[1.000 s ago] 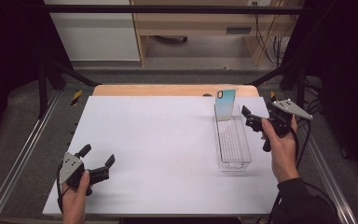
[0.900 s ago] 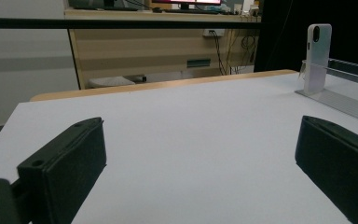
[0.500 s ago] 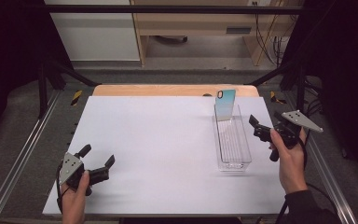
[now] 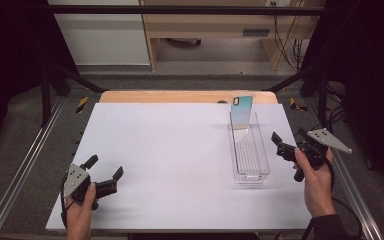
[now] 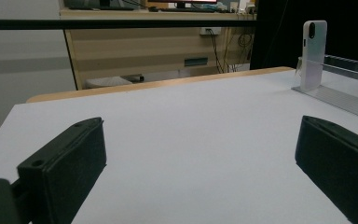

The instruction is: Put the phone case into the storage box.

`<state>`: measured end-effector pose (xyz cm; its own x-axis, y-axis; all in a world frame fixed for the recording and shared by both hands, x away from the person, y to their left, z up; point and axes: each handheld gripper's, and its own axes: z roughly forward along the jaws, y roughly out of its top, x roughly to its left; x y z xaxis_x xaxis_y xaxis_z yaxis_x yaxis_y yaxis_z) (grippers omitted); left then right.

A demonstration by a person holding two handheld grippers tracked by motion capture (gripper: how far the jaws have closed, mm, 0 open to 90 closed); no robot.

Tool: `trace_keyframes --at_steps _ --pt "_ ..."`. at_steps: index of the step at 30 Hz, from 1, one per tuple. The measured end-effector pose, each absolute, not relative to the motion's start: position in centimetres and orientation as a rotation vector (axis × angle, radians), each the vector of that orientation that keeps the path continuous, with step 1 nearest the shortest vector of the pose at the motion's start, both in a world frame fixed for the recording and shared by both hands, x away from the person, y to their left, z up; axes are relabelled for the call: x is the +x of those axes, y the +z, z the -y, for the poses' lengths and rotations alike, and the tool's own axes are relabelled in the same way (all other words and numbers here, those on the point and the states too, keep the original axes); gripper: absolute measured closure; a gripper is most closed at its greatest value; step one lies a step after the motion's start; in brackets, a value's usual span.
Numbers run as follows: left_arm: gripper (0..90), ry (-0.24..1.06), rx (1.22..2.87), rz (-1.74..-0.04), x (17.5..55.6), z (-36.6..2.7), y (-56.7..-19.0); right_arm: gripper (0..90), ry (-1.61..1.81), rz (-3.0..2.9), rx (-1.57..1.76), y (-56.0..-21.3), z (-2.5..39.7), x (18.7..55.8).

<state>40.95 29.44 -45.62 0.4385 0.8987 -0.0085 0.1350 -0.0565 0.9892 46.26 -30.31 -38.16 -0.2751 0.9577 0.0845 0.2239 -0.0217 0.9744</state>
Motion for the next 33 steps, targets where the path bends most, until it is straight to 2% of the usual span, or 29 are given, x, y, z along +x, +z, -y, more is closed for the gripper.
trace_keyframes --at_steps 33 --pt "1.3 0.802 1.523 -0.931 40.7 -29.1 -45.5 3.2 1.366 -1.597 1.195 -37.5 31.0 43.0"
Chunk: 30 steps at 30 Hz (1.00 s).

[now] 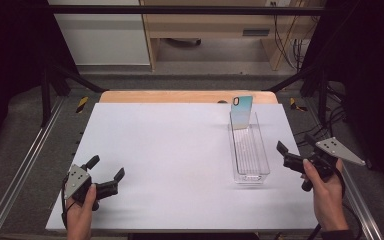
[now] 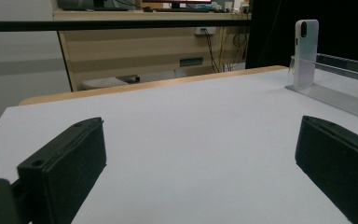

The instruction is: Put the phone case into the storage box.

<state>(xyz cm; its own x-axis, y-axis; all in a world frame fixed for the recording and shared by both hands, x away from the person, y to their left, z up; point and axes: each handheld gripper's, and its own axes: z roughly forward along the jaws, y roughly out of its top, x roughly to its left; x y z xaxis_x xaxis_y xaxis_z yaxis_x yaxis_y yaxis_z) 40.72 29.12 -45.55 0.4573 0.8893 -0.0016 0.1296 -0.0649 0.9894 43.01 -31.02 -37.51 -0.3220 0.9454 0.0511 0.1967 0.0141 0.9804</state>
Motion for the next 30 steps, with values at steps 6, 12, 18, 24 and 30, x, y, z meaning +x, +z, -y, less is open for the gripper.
trace_keyframes --at_steps 6,12,18,24,30 --pt "1.3 0.802 1.525 -0.928 40.7 -29.1 -45.6 3.3 1.366 -1.598 1.182 -37.9 31.3 42.2" --pt "1.3 0.802 1.527 -0.929 40.6 -29.1 -45.6 3.5 1.370 -1.588 1.164 -38.5 31.6 41.4" --pt "1.4 0.804 1.529 -0.925 40.3 -29.1 -45.6 3.5 1.374 -1.577 1.152 -39.2 31.7 40.9" --pt "1.4 0.805 1.529 -0.928 40.2 -29.2 -45.6 3.5 1.383 -1.581 1.150 -40.0 31.7 40.5" --pt "1.4 0.805 1.530 -0.927 40.2 -29.2 -45.6 3.5 1.391 -1.578 1.140 -40.7 31.8 40.2"
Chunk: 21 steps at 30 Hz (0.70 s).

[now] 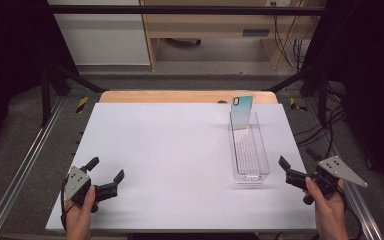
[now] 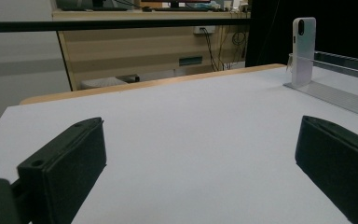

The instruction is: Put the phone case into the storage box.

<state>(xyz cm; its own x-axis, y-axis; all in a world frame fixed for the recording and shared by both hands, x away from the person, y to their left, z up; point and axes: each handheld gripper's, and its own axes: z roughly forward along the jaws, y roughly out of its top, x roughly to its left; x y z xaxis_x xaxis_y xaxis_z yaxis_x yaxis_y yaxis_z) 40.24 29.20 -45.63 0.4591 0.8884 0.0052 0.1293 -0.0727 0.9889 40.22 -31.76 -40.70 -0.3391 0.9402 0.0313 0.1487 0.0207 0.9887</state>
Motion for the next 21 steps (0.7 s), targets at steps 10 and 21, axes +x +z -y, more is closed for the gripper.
trace_keyframes --at_steps 10,21 --pt "1.3 0.804 1.537 -0.918 40.2 -29.1 -45.7 3.5 1.398 -1.588 1.121 -41.7 31.4 40.0" --pt "1.3 0.802 1.551 -0.910 39.9 -29.0 -45.7 3.3 1.401 -1.627 1.098 -43.1 30.4 39.9"
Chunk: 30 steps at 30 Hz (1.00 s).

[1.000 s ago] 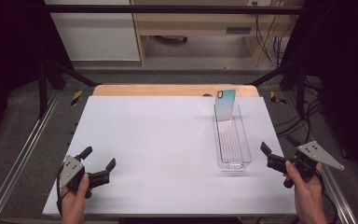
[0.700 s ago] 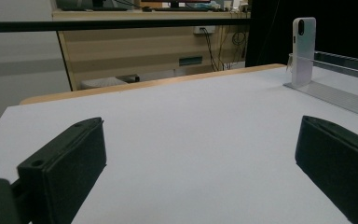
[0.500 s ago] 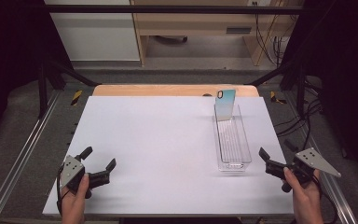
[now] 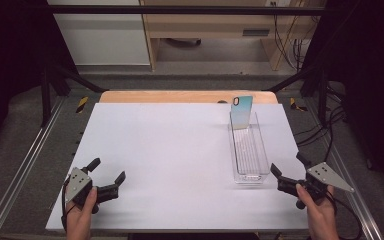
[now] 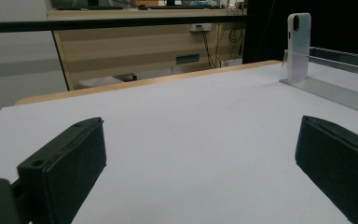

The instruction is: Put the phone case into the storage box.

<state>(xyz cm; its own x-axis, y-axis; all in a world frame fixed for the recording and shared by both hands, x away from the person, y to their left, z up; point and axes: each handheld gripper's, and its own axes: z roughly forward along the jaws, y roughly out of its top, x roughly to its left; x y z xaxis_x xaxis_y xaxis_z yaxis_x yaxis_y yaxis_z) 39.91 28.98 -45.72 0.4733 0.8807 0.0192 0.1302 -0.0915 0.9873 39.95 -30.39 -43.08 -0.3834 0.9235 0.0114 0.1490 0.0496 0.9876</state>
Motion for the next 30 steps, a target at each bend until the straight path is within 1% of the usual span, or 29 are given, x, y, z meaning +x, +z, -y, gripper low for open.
trace_keyframes --at_steps 22,30 --pt "1.4 0.798 1.556 -0.898 39.9 -28.8 -45.8 3.2 1.442 -1.613 1.038 -44.9 29.8 39.7" --pt "1.3 0.797 1.562 -0.887 39.9 -28.6 -45.8 3.2 1.472 -1.654 1.006 -45.5 28.8 40.0"
